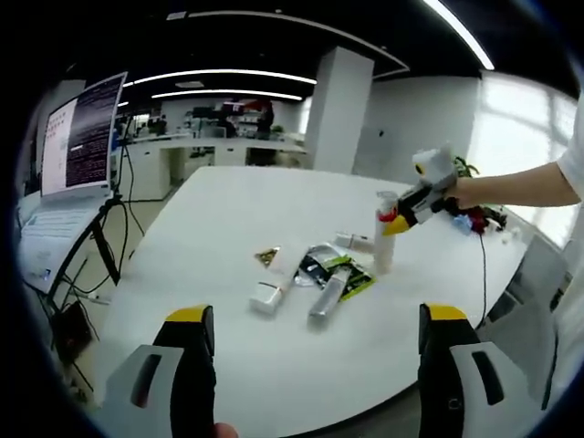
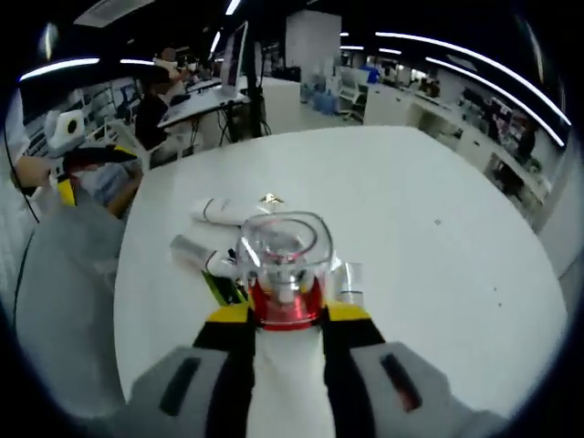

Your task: Arrange the skincare products in the storage area until every visible bottle or jar stands upright without overlapping.

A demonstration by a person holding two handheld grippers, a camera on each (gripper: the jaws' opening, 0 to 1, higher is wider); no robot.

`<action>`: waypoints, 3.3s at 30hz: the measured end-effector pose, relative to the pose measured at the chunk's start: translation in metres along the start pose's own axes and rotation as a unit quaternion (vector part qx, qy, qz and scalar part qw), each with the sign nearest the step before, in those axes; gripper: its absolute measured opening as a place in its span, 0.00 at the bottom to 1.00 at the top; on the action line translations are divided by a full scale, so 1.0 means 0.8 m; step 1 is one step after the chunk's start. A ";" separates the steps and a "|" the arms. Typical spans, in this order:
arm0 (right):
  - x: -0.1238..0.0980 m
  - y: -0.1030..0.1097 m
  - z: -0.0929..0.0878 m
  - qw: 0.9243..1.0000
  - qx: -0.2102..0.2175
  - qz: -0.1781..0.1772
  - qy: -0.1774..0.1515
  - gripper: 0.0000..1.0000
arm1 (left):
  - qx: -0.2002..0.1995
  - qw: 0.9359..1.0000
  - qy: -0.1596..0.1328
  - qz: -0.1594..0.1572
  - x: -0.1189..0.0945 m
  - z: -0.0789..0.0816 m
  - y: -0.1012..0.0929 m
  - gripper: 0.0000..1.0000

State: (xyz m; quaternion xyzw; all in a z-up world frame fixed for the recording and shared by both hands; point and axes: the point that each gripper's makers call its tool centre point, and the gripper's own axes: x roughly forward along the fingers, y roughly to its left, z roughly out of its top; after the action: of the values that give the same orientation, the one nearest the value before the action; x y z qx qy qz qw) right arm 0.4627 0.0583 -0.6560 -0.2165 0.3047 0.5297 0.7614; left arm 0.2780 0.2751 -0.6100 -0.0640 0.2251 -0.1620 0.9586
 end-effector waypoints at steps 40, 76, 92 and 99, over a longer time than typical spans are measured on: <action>-0.048 0.000 -0.040 0.994 -0.065 0.087 -0.011 0.28 | 0.023 1.000 0.011 -0.005 0.001 -0.003 -0.006 0.89; -0.043 -0.012 -0.041 0.987 -0.088 0.131 -0.009 0.29 | 0.013 1.000 0.025 -0.003 0.006 -0.008 -0.005 0.89; -0.041 -0.010 -0.040 0.989 -0.088 0.118 -0.006 0.29 | 0.018 1.000 0.022 -0.007 0.004 -0.007 -0.007 0.88; -0.047 -0.015 -0.037 0.994 -0.064 0.090 -0.018 0.39 | 0.020 1.000 0.018 -0.008 0.003 -0.006 -0.008 0.88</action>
State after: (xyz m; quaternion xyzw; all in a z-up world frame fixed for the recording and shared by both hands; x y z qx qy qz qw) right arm 0.4577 0.0094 -0.6514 -0.2273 0.2748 0.6182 0.7005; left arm 0.2764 0.2682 -0.6142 -0.0435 0.2389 -0.1750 0.9541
